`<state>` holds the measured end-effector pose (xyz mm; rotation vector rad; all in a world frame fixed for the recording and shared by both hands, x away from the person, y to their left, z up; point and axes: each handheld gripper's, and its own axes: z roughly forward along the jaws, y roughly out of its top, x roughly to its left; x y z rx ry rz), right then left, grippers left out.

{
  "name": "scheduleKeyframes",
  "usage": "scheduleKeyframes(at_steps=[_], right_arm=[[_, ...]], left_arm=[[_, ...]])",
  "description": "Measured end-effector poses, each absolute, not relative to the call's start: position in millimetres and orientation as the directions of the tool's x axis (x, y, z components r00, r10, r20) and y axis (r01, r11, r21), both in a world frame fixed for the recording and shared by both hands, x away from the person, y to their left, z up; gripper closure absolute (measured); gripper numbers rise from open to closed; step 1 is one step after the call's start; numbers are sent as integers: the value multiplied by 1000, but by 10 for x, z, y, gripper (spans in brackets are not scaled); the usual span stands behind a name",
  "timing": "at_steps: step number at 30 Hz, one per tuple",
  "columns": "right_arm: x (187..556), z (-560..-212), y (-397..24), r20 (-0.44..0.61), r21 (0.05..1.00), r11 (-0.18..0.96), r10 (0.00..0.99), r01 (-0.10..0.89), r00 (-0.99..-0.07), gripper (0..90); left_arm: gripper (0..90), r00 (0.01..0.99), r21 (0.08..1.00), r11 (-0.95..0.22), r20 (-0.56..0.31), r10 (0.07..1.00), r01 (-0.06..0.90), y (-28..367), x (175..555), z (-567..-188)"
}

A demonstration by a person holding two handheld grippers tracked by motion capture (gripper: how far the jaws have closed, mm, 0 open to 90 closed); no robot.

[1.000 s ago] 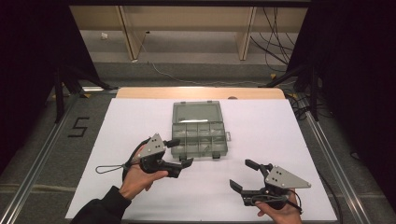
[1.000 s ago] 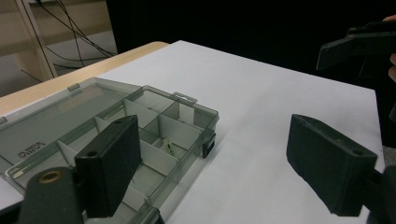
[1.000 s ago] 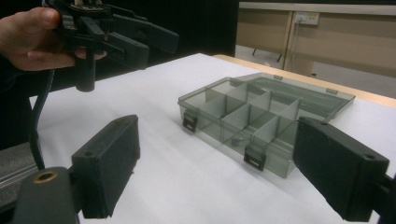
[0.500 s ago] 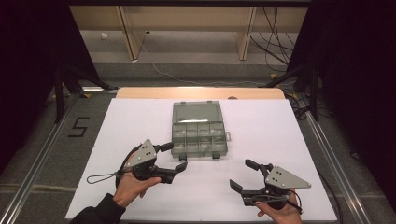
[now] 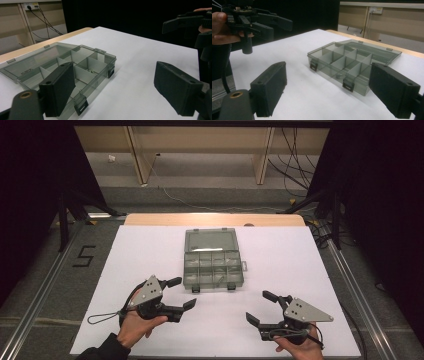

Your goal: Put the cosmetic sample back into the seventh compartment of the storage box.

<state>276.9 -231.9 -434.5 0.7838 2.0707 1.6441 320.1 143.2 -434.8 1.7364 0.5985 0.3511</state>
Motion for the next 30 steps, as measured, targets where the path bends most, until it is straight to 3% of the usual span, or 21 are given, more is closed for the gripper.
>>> scheduleKeyframes(at_steps=[30], right_arm=[[2758, -4341, -2320, 44, 967, 166, 642, 194, -766, 161]], left_arm=[[169, 817, 966, -139, -104, 568, 220, 1464, 3038, -4410]])
